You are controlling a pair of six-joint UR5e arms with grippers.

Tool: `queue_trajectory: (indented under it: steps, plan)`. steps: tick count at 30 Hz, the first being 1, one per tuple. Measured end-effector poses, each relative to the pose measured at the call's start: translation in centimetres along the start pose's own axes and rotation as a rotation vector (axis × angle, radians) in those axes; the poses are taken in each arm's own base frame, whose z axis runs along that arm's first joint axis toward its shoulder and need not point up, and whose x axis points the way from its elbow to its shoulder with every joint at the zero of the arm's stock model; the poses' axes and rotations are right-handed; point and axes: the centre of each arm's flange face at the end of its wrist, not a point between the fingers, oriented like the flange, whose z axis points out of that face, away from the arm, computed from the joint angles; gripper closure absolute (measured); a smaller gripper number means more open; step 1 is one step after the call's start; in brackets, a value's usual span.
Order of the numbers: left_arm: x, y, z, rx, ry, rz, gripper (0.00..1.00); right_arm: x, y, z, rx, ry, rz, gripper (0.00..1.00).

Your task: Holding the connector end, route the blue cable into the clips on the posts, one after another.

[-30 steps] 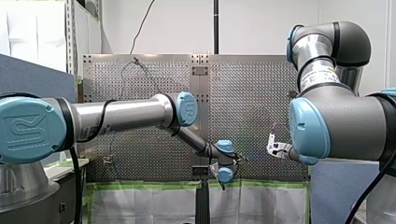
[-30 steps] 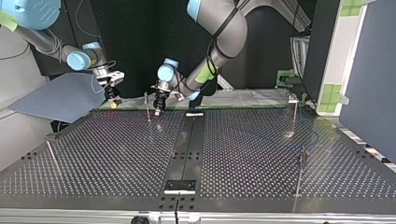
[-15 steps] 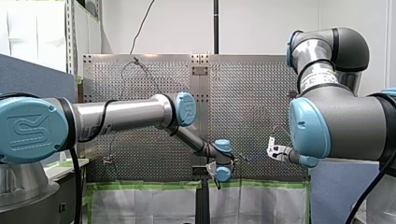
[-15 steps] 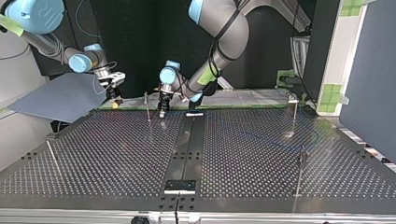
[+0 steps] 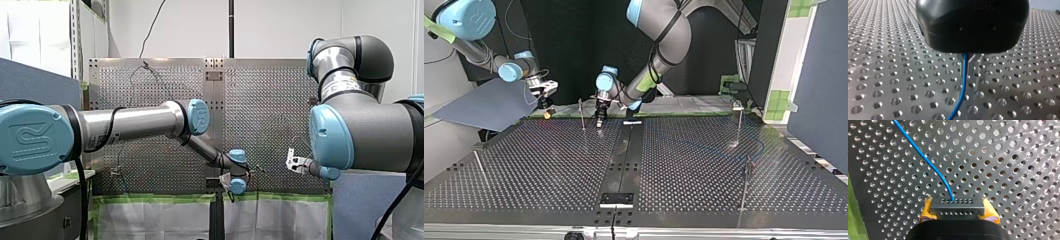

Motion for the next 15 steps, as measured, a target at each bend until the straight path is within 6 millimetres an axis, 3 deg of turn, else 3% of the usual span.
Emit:
queue_trajectory:
  steps: [9, 11, 12, 13, 14, 15]
  plan:
    - [-0.12, 0.48, 0.18, -0.010, 0.002, 0.016, 1.00, 0.46, 0.33, 0.52, 0.000, 0.004, -0.004, 1.00]
    - [-0.09, 0.38, 0.07, -0.011, 0.009, 0.026, 0.83, 0.46, 0.33, 0.54, 0.001, 0.003, -0.004, 1.00]
    - [-0.07, 0.31, -0.02, -0.011, 0.016, 0.034, 0.83, 0.45, 0.33, 0.53, 0.001, 0.002, -0.004, 1.00]
    - [-0.07, 0.25, -0.08, -0.011, 0.022, 0.040, 0.67, 0.39, 0.32, 0.51, 0.001, 0.000, -0.003, 1.00]
    - [-0.05, 0.21, -0.15, -0.011, 0.028, 0.047, 0.57, 0.36, 0.31, 0.50, 0.001, -0.001, -0.003, 1.00]
    - [0.00, 0.13, -0.26, -0.008, 0.038, 0.057, 0.57, 0.33, 0.31, 0.49, 0.001, -0.002, -0.003, 1.00]
